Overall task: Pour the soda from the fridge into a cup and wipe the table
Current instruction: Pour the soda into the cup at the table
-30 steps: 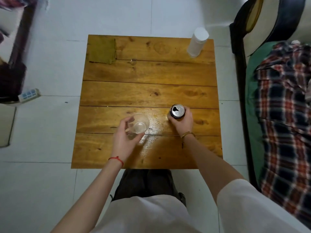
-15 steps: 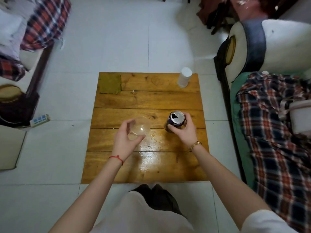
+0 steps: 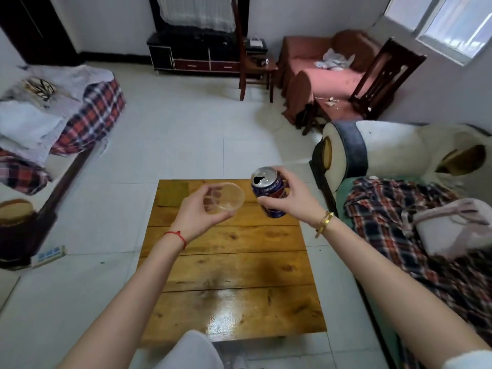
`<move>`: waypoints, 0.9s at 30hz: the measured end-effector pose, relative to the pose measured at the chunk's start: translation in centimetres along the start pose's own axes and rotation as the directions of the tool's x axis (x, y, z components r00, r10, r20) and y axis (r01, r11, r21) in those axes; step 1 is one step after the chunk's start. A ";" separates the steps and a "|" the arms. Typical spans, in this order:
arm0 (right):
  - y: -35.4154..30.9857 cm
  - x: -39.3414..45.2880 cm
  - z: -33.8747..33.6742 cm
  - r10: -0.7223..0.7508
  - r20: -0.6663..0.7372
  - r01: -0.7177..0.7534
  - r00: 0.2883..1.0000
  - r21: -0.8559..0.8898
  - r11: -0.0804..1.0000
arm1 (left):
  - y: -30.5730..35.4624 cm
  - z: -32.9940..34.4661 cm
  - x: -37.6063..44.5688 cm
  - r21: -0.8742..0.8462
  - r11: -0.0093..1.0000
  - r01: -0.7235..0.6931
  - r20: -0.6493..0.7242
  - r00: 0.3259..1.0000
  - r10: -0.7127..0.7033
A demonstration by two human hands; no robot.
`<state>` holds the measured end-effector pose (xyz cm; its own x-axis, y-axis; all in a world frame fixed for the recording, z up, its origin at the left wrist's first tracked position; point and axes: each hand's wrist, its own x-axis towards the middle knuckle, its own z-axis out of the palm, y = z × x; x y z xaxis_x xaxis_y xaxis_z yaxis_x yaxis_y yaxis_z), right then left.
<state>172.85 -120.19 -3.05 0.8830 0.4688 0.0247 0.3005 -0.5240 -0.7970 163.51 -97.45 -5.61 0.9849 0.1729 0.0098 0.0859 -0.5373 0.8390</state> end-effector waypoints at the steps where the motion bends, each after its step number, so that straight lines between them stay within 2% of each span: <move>1: -1.0 -0.1 -0.6 -0.011 0.007 0.012 1.000 -0.018 1.000 | 0.6 -0.5 0.0 0.006 1.000 -0.007 -0.004 1.000 0.007; 13: -11.4 -1.9 -4.7 -0.178 0.079 0.193 0.981 -0.279 0.941 | 4.6 -3.5 -1.5 -0.012 0.999 -0.048 -0.050 0.998 0.047; 20: -13.5 -0.6 -5.2 -0.225 0.158 0.273 0.961 -0.453 0.848 | 5.0 -4.7 -1.7 0.001 0.999 -0.043 -0.059 0.997 0.043; 27: -14.8 0.6 -5.3 -0.249 0.209 0.324 0.946 -0.527 0.786 | 4.5 -5.5 -1.8 0.035 0.999 -0.033 -0.074 0.997 0.035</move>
<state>170.82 -115.89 11.98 0.6846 0.7226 0.0958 0.7121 -0.6349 -0.2997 161.28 -95.65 1.15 0.9734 0.2148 0.0799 0.0588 -0.5714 0.8186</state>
